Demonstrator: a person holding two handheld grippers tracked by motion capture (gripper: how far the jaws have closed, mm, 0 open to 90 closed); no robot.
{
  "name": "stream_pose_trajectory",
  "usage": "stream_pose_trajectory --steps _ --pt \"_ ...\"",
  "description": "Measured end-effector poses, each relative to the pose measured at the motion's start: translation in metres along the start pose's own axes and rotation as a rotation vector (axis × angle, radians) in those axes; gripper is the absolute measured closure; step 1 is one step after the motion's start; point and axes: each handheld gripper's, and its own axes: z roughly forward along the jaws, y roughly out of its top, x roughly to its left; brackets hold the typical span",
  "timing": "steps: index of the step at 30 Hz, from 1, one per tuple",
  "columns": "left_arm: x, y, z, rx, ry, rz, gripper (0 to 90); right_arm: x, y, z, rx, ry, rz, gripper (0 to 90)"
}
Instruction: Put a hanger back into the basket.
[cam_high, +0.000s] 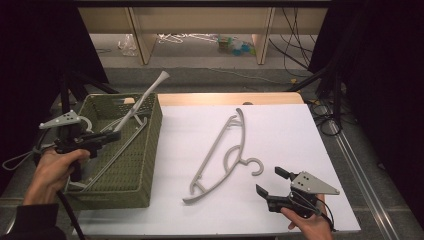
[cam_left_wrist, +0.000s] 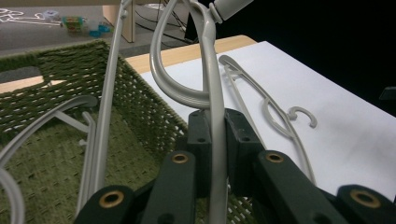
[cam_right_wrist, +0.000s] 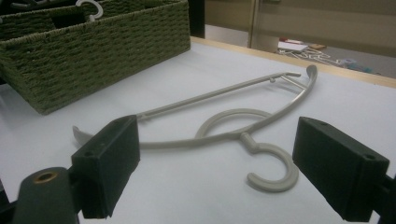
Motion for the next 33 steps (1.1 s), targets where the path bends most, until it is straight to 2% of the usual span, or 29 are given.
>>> stream_pose_trajectory --steps 4,10,15,16,18,22,24,33 --pt "0.008 -0.004 -0.009 -0.003 0.005 -0.016 81.4 0.0 0.0 0.0 0.0 -0.001 0.003 15.9" --pt "0.025 -0.017 -0.028 0.02 0.004 -0.029 81.4 0.0 0.0 0.0 0.0 0.0 0.001 15.9" --pt "0.036 -0.027 -0.033 0.035 0.003 -0.053 81.4 0.001 0.0 0.0 0.001 -0.001 0.003 15.9" --pt "0.036 -0.027 -0.033 0.035 0.003 -0.053 81.4 0.001 0.001 -0.001 0.016 -0.016 -0.003 15.9" --pt "0.039 -0.029 -0.033 0.036 -0.005 -0.058 81.4 0.001 0.001 0.0 -0.001 -0.001 0.001 15.9" --pt "0.04 -0.031 -0.034 0.045 -0.008 -0.062 81.4 0.001 0.001 -0.001 0.007 -0.014 -0.003 15.9" --pt "0.039 -0.032 -0.035 0.051 -0.009 -0.057 81.4 0.0 0.0 0.0 -0.001 0.0 0.002 15.9" --pt "0.044 -0.039 -0.042 0.077 -0.019 -0.076 81.4 0.001 0.001 -0.001 0.009 -0.01 -0.002 15.9"
